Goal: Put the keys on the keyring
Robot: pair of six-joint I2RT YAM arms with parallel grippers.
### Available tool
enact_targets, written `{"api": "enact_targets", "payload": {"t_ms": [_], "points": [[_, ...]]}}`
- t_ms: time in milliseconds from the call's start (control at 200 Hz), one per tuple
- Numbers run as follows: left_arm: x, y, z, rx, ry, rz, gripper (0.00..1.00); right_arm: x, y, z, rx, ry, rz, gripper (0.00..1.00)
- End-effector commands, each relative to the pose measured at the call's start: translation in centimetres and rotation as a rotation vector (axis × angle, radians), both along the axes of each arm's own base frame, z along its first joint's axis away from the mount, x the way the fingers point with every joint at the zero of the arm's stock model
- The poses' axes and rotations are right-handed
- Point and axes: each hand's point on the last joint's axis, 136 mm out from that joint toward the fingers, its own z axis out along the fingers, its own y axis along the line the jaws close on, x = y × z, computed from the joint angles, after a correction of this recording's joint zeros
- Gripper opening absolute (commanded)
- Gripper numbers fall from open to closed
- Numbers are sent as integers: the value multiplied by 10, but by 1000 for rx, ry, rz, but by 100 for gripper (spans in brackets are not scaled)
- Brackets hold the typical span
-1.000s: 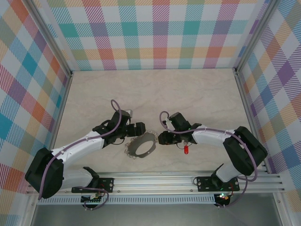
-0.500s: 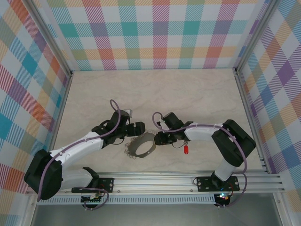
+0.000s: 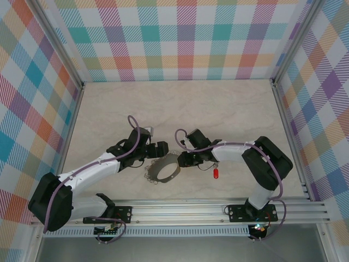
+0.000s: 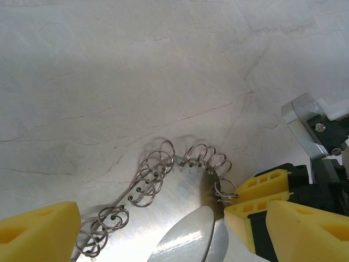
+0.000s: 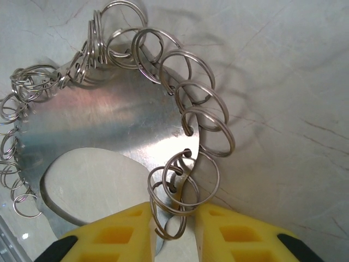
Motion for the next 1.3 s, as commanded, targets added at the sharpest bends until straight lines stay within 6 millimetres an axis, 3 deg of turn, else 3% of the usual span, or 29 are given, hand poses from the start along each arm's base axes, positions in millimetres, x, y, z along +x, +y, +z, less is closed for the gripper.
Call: {"api": "enact_targets", "payload": {"t_ms": [0, 535, 1100, 1295], "points": [[0, -3, 0, 12, -10, -16, 88, 10, 8, 1, -1, -47, 13, 24], [2, -6, -3, 13, -4, -16, 88, 18, 14, 10, 22, -78, 12, 22], [3, -7, -5, 13, 1, -19, 88, 19, 14, 8, 10, -79, 16, 3], [5, -6, 2, 12, -9, -7, 88, 21, 13, 25, 11, -131, 54, 0]]}}
